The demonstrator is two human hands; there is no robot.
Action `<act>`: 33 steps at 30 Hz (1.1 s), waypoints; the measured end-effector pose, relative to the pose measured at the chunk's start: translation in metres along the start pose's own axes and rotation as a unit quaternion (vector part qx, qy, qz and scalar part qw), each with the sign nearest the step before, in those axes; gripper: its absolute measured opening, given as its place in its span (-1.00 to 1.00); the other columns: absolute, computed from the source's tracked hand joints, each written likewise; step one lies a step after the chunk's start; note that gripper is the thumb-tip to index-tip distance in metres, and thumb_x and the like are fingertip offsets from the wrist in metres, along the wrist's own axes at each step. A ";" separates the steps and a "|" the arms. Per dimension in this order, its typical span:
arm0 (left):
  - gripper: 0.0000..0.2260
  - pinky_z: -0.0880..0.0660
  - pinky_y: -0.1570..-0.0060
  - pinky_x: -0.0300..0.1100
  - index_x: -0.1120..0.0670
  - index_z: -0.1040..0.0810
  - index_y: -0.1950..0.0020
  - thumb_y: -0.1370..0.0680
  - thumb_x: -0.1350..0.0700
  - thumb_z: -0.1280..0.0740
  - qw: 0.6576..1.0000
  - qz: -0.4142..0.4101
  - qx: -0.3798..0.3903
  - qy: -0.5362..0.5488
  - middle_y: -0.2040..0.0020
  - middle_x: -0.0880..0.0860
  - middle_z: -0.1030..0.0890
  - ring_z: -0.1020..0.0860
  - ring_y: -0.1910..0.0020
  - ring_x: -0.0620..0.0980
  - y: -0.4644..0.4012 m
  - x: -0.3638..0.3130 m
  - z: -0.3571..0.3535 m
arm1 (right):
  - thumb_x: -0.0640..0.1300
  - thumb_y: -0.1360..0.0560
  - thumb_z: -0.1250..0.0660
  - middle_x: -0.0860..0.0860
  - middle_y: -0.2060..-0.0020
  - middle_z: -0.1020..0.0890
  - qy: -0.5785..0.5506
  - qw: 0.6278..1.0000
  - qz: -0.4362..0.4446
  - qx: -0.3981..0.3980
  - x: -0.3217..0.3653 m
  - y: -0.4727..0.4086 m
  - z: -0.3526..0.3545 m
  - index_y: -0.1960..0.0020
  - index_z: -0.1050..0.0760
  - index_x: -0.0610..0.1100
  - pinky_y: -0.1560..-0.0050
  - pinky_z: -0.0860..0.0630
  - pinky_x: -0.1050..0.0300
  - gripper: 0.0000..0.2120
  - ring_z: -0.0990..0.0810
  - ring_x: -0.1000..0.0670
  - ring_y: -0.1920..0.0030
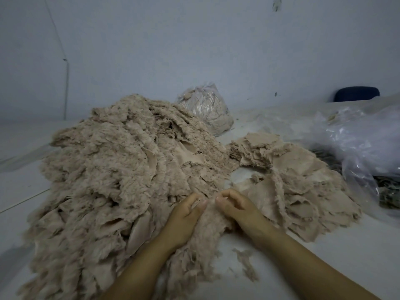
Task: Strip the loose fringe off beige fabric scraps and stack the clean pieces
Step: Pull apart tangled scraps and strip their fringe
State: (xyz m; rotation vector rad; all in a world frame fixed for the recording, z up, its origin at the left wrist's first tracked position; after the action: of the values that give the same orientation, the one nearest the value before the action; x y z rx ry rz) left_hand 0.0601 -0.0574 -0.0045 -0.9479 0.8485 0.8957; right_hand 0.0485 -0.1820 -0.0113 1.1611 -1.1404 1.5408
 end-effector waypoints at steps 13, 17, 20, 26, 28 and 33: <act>-0.80 -0.41 0.33 -0.37 0.12 -0.54 0.28 -0.54 0.23 -0.30 0.995 0.026 -0.007 0.099 0.40 -0.10 -0.54 -0.47 0.37 -0.23 0.000 -0.008 0.001 | -0.19 -0.50 -0.38 0.12 0.39 -0.61 -0.002 0.999 0.000 0.043 0.010 0.001 -0.008 0.27 -0.62 -0.05 0.26 -0.45 0.33 -0.82 -0.54 0.18 0.34; -0.75 -0.37 0.41 -0.37 0.13 -0.49 0.31 -0.58 0.23 -0.25 0.989 0.049 -0.072 0.115 0.44 -0.09 -0.48 -0.41 0.44 -0.23 -0.005 -0.002 0.013 | -0.23 -0.50 -0.38 0.13 0.49 -0.52 -0.020 0.996 0.034 -0.082 0.012 -0.006 0.011 0.36 -0.55 -0.10 0.34 -0.39 0.34 -0.75 -0.45 0.19 0.43; -0.73 -0.34 0.43 -0.37 0.15 -0.46 0.33 -0.58 0.25 -0.24 0.989 0.051 -0.114 0.085 0.48 -0.10 -0.46 -0.39 0.47 -0.24 -0.007 0.001 0.021 | -0.22 -0.50 -0.37 0.07 0.51 -0.51 -0.051 0.990 0.031 -0.128 0.007 -0.004 0.018 0.37 -0.53 -0.16 0.45 -0.35 0.37 -0.74 -0.43 0.17 0.48; -0.76 -0.35 0.41 -0.36 0.15 -0.48 0.31 -0.56 0.24 -0.26 0.989 0.023 -0.096 0.106 0.46 -0.12 -0.45 -0.39 0.44 -0.21 -0.005 -0.003 0.019 | -0.09 -0.48 -0.41 0.04 0.30 -0.65 -0.009 1.000 -0.006 -0.029 0.007 0.000 0.003 0.18 -0.62 -0.11 0.25 -0.51 0.25 -0.89 -0.59 0.09 0.28; -0.80 -0.39 0.39 -0.38 0.16 -0.52 0.29 -0.55 0.24 -0.28 0.993 0.016 -0.056 0.108 0.45 -0.13 -0.50 -0.44 0.42 -0.23 -0.004 -0.007 0.011 | -0.08 -0.48 -0.42 0.06 0.24 -0.66 0.064 0.998 0.007 0.009 0.008 0.002 -0.008 0.12 -0.64 -0.09 0.15 -0.52 0.26 -0.91 -0.60 0.13 0.22; -0.71 -0.45 0.37 -0.34 0.14 -0.57 0.33 -0.58 0.20 -0.25 0.979 0.057 -0.126 0.150 0.41 -0.04 -0.59 -0.52 0.41 -0.14 -0.004 0.003 0.029 | -0.25 -0.51 -0.35 0.16 0.45 -0.57 -0.021 0.989 0.028 -0.145 0.016 -0.001 0.030 0.35 -0.55 -0.06 0.32 -0.41 0.39 -0.73 -0.49 0.23 0.39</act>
State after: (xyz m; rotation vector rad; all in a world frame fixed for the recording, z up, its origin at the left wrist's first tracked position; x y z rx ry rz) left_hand 0.0710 -0.0313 0.0036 -1.2883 1.0707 0.9890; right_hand 0.0519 -0.2089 0.0090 0.9752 -1.3848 1.3416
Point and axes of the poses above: each hand's wrist, its own y-axis away from the middle knuckle, its own z-axis out of the back of the hand, x = y × z, the point moved 9 cm from there along -y, towards the middle knuckle
